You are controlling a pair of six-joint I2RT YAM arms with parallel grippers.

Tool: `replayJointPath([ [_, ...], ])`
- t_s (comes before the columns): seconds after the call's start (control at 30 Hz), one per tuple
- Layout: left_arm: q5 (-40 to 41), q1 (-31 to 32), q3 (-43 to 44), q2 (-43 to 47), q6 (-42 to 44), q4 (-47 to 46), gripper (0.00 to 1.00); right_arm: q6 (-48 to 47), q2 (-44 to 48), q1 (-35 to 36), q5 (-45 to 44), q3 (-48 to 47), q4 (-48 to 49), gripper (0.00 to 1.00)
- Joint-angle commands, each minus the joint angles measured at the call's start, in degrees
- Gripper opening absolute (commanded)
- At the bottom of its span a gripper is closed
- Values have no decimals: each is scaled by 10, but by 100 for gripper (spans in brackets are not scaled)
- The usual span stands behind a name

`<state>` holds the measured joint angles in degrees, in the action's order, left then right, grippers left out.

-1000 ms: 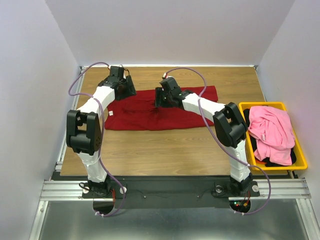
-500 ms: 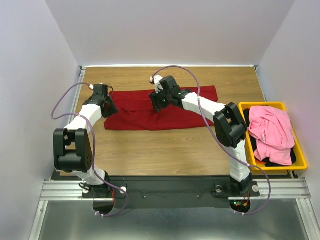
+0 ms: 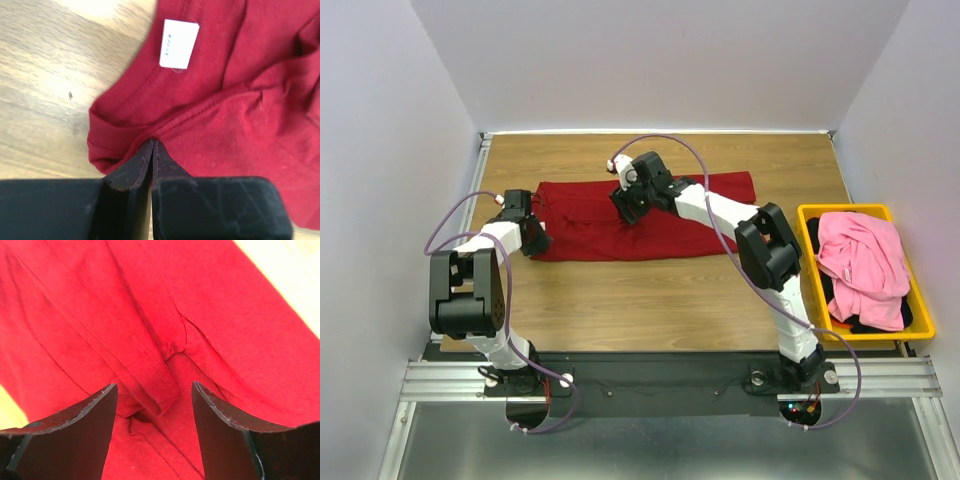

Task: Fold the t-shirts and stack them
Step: Fold the tshirt

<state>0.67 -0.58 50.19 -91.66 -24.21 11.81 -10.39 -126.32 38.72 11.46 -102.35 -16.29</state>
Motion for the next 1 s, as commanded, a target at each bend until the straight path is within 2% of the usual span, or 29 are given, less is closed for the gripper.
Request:
replayJointPath([
  [0.0,-4,-33,-33,3,-2,-12,13,-27,-13,7,8,-21,1,66],
  [0.27,-4,-57,-62,6,6,-14,12,-34,-55,7,-47,-54,1,66],
  [0.43,-4,-59,-68,9,11,-14,12,-24,-72,-2,-111,-75,3,65],
  [0.8,-4,-59,-67,11,14,-15,13,127,-109,-65,-239,-167,6,63],
  [0.97,-21,-60,-54,32,14,0,17,158,-76,-82,-215,-140,6,63],
])
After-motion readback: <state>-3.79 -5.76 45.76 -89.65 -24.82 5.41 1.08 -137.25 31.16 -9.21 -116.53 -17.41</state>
